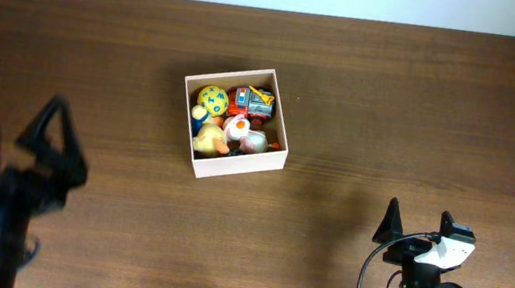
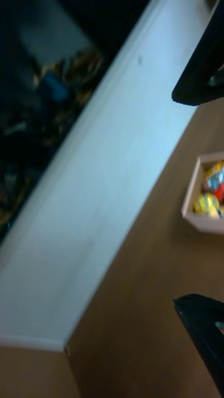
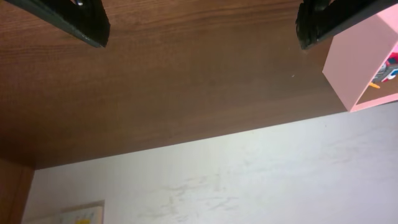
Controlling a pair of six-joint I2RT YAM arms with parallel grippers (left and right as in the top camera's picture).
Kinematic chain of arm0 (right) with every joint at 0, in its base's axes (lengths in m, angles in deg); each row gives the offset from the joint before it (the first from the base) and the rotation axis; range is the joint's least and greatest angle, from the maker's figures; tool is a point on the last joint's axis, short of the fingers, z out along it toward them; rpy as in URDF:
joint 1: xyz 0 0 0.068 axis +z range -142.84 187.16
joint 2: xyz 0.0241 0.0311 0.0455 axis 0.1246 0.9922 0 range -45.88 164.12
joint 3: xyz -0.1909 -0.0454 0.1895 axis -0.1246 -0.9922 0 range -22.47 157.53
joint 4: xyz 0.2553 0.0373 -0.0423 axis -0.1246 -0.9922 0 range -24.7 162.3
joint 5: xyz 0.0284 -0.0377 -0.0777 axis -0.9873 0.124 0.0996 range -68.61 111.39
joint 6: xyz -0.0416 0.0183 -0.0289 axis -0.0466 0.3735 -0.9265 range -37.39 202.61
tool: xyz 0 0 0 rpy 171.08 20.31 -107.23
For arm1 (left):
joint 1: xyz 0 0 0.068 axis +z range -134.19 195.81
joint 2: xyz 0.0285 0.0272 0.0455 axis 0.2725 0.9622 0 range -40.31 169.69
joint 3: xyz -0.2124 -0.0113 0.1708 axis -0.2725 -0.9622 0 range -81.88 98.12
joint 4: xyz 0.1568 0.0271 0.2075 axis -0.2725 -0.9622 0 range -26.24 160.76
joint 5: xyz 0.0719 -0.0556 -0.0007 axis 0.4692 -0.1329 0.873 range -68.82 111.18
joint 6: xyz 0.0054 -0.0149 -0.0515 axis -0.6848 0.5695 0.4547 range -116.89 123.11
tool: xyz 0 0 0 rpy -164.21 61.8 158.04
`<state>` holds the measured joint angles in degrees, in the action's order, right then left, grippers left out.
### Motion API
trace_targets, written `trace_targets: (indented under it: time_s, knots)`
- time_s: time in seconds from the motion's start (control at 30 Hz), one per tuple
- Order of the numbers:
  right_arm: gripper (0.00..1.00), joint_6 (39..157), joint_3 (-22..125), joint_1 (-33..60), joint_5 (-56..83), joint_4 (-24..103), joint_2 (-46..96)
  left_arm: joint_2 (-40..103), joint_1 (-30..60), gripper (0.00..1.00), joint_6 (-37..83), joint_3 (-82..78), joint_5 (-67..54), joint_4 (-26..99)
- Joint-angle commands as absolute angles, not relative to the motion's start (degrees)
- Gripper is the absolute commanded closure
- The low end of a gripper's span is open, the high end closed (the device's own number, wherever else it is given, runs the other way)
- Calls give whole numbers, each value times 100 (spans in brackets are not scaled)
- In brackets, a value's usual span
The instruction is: Pack container
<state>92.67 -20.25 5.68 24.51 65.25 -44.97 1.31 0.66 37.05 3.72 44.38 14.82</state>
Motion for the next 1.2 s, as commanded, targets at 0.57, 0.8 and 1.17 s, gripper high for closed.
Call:
trace_targets:
  time_s: [0.57, 0.8, 1.17]
  knots:
    - [1, 9235, -2097, 516, 2420, 6547, -4563, -3193, 1154, 1, 3740, -5940, 4456, 4723]
    - [1, 9235, -2097, 516, 2420, 6545, -4563, -3840, 1272, 1, 3737, -6758, 4456, 4804]
    - [1, 9235, -2097, 516, 2420, 6545, -4563, -4002, 1272, 1, 3744, -7538, 4447, 4922]
